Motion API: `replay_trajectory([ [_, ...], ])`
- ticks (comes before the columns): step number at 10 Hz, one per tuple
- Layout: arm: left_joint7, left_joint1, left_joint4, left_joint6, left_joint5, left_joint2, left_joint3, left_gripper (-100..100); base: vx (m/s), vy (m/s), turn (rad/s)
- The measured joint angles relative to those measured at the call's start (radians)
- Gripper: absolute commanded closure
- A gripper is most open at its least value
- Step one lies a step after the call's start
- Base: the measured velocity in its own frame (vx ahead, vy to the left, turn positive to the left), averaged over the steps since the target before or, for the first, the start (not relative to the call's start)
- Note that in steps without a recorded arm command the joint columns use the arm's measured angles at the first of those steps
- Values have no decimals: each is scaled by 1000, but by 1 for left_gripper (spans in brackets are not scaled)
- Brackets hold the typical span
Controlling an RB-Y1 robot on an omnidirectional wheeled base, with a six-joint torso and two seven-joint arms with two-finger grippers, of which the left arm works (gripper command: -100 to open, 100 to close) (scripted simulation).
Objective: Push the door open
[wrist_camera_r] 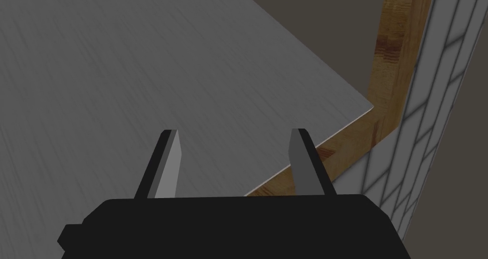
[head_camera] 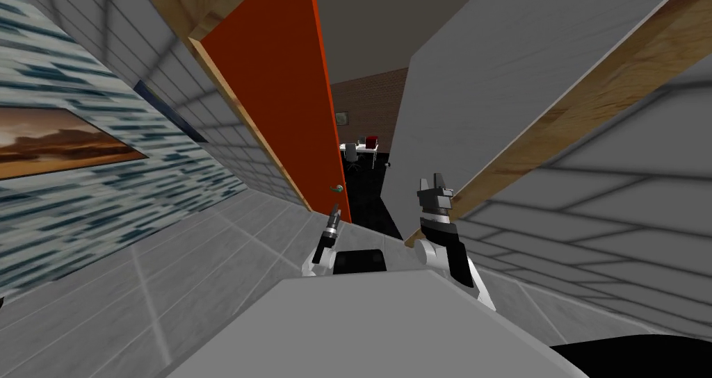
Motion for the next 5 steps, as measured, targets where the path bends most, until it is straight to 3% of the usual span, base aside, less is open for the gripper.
replay_trajectory([
  [3, 0, -17, 60, -13, 14, 0, -16, -100, 82, 142, -98],
  [5, 1, -35, 118, -30, 25, 0, -29, -100, 118, 189, -111],
])
